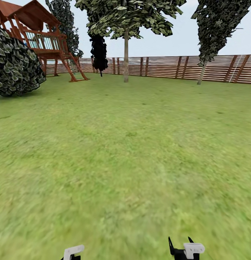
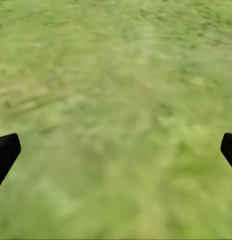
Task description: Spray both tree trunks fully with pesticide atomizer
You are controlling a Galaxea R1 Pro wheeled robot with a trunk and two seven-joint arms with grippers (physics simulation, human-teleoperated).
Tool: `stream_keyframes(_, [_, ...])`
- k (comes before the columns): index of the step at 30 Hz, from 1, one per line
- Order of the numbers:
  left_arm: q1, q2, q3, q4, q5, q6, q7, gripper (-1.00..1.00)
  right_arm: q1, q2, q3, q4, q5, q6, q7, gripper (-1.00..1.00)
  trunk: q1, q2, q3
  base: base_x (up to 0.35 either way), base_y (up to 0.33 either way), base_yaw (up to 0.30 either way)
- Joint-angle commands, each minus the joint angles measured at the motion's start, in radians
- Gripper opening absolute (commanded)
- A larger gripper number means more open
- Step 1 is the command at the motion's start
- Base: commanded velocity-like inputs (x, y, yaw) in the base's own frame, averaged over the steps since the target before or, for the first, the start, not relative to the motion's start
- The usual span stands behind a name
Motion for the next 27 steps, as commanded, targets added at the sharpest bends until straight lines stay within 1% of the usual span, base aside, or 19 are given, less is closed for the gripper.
stream_keyframes(1, [0.000, 0.000, 0.000, 0.000, 0.000, 0.000, 0.001, -1.00, 0.000, 0.000, 0.000, 0.000, 0.000, 0.000, 0.000, 1.00, 0.000, 0.000, 0.000, 0.338, 0.000, 0.000])
stream_keyframes(27, [0.000, 0.000, 0.000, 0.000, 0.000, 0.000, 0.001, -1.00, 0.000, 0.000, 0.000, 0.000, 0.000, 0.000, 0.000, 1.00, 0.000, 0.000, 0.000, 0.338, 0.000, 0.000])
